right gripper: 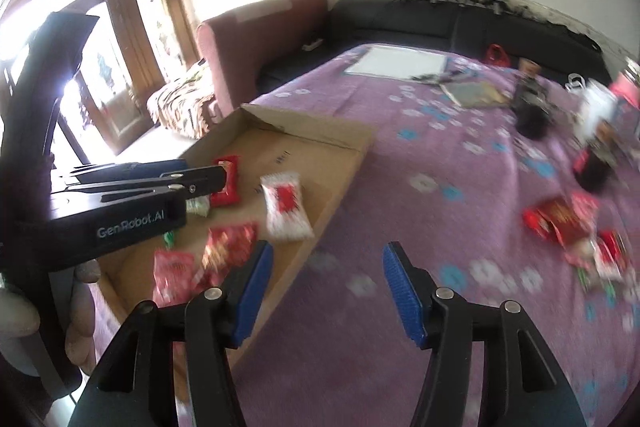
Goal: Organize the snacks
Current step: 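Carry both snacks over the cardboard box and open both grippers, then move both grippers back over the snacks on the tablecloth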
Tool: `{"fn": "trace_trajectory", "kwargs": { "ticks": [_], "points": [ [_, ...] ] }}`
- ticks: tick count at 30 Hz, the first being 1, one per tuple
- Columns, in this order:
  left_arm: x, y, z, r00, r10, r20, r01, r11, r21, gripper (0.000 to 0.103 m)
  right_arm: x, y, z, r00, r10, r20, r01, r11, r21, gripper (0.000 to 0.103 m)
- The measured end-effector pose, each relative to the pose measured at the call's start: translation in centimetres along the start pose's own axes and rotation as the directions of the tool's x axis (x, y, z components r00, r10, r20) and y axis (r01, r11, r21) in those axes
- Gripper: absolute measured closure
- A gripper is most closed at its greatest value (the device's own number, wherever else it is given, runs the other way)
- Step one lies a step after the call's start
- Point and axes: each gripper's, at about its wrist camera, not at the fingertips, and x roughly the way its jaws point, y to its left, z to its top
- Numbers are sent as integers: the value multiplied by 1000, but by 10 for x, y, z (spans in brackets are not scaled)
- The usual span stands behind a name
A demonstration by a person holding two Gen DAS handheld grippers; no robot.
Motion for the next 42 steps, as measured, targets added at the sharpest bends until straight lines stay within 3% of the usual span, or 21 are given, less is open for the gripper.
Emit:
{"fn": "trace_trajectory", "kwargs": {
  "ticks": [12, 19, 29, 32, 36, 39, 42],
  "points": [
    [-6, -55, -46, 998, -34, -57, 38, 996, 75, 47, -56, -80, -79, 999, -34, -27, 38, 986, 164, 40],
    [10, -75, -82, 983, -26, -184, 40, 996, 77, 47, -76, -100, -102, 999, -37, -18, 40, 978, 204, 40],
    [-18, -95, -109, 974, -52, -222, 80, 990, 119, 46, -99, -137, -130, 999, -34, -22, 39, 955, 294, 40],
    [-42, -94, -107, 980, -69, -189, 95, 986, 134, 46, -109, -150, -135, 999, -46, -18, 49, 949, 311, 40],
    [-75, -95, -88, 993, -81, -86, 94, 981, 168, 46, -120, -176, -127, 996, -88, -4, 84, 937, 340, 40],
    [-89, -105, -64, 985, -167, -37, 171, 969, 181, 45, -121, -200, -114, 990, -144, 5, 132, 921, 366, 39],
    [-78, -125, -33, 975, -215, -51, 220, 958, 182, 45, -118, -220, -98, 984, -176, 14, 157, 911, 382, 39]
  ]
}}
